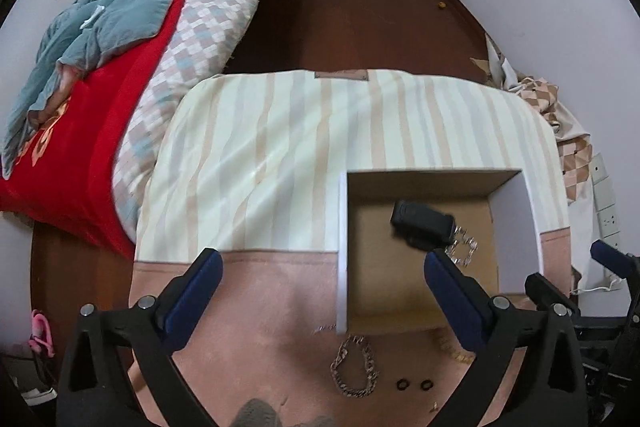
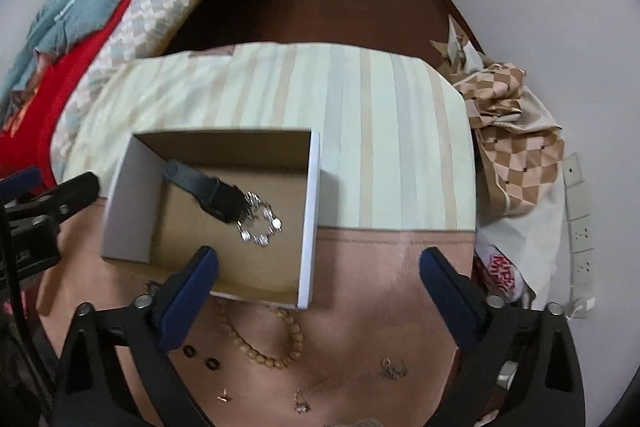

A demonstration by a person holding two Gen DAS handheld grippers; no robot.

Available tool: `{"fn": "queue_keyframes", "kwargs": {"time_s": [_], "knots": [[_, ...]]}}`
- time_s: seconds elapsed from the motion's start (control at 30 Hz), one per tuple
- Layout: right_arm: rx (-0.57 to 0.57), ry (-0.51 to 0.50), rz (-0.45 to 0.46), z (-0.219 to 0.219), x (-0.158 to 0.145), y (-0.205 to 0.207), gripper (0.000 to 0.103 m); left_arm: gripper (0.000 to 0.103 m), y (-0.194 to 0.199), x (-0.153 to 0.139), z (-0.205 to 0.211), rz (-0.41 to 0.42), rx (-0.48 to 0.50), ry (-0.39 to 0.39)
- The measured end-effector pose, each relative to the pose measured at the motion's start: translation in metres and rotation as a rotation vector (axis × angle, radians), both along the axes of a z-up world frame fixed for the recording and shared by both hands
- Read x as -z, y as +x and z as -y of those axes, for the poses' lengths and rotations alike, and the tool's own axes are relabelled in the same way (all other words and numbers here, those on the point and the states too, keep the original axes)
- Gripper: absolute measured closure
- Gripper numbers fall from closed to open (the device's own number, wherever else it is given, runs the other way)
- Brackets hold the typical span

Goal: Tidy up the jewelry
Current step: 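Carry both items into the white box and open both tools, then withdraw both tools from the box back over the jewelry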

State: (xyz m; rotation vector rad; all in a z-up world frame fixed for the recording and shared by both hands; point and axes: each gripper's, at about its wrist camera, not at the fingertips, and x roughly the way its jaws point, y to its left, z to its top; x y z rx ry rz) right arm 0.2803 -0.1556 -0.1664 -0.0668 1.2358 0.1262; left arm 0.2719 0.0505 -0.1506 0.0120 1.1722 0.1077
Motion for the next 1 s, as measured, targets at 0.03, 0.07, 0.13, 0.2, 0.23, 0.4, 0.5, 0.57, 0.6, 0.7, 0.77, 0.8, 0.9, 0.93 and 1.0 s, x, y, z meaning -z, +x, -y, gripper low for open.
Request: {"fn": "queue_keyframes", "kwargs": {"time_s": [0.03,0.07,0.13,0.2,0.23,0.4,0.5,0.57,0.6,0.7,0.77,0.8,0.9,0.93,1.0], "knots": [[0.002,-0.005,0.004,0.000,0.001,-0.003,0.000,0.000,-0.002,0.000,0.000,0.001,-0.004,0.006],[0.006,-0.016,0.010,0.000,0.001,-0.006,0.000,0.000,-0.006,0.000,-0.001,0.004,-0.008,0.009],[0.015,-0.032,0.025,0.000,-0.002,-0.011,0.000,0.000,-0.014,-0.001,-0.003,0.009,-0.020,0.016],[0.021,-0.040,0.039,-0.001,-0.006,-0.016,0.000,0.000,-0.025,-0.004,-0.003,0.017,-0.025,0.030],[0.025,-0.040,0.046,-0.002,-0.009,-0.018,0.000,0.000,-0.028,-0.006,-0.003,0.024,-0.027,0.043],[0.036,-0.051,0.089,-0.004,-0.026,-0.037,0.000,0.000,-0.059,-0.025,-0.004,0.090,-0.045,0.075],[0.037,-0.052,0.118,-0.004,-0.040,-0.052,0.000,0.000,-0.074,-0.038,-0.005,0.122,-0.054,0.071],[0.038,-0.043,0.136,-0.004,-0.049,-0.062,0.000,0.000,-0.085,-0.048,-0.003,0.147,-0.049,0.073],[0.038,-0.040,0.146,-0.004,-0.055,-0.067,0.000,0.000,-0.091,-0.053,-0.002,0.160,-0.048,0.075],[0.041,-0.036,0.182,-0.004,-0.072,-0.086,0.000,0.000,-0.107,-0.067,0.000,0.186,-0.045,0.059],[0.042,-0.029,0.199,-0.004,-0.082,-0.097,0.000,0.000,-0.115,-0.075,0.003,0.200,-0.037,0.055],[0.043,-0.026,0.207,-0.004,-0.087,-0.102,0.000,0.000,-0.120,-0.079,0.004,0.209,-0.032,0.055],[0.045,-0.033,0.240,-0.005,-0.102,-0.119,0.000,0.000,-0.135,-0.091,0.008,0.232,-0.024,0.054],[0.047,-0.037,0.253,-0.003,-0.107,-0.124,0.000,0.000,-0.141,-0.095,0.009,0.240,-0.021,0.050],[0.057,-0.033,0.275,0.000,-0.117,-0.136,0.000,0.000,-0.152,-0.102,0.011,0.259,-0.017,0.046]]}}
